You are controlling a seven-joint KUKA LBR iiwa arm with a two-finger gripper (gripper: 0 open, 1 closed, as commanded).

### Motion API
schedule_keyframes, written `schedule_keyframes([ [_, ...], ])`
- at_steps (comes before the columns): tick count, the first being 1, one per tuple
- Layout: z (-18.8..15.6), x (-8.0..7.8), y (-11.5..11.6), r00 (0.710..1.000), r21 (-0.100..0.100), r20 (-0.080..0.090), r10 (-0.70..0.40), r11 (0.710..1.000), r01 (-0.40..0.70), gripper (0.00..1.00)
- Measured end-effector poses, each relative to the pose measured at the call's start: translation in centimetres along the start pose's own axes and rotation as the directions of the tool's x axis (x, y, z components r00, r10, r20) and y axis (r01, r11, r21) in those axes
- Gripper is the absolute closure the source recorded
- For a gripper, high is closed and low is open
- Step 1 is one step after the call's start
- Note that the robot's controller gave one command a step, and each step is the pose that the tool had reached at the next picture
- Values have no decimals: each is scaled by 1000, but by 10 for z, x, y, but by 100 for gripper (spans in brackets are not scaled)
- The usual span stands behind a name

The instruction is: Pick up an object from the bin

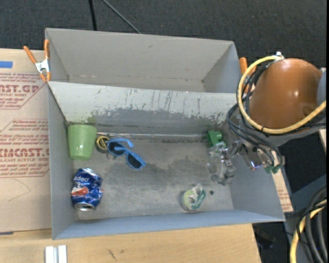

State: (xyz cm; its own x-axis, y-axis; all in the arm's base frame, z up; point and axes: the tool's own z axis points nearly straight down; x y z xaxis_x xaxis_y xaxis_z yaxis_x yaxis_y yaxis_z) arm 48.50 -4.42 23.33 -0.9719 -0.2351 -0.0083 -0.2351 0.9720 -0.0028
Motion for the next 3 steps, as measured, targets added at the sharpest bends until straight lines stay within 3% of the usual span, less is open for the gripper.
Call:
schedule_keyframes([
  [1, 92, 3, 21, 999, -5, -16, 34, 999, -34, 100],
  [2, 152, -24, 17, 1000, -5, -9, 17, 1000, -17, 100],
  [3, 150, -24, 17, 1000, -4, -7, 17, 1000, -17, 0],
])
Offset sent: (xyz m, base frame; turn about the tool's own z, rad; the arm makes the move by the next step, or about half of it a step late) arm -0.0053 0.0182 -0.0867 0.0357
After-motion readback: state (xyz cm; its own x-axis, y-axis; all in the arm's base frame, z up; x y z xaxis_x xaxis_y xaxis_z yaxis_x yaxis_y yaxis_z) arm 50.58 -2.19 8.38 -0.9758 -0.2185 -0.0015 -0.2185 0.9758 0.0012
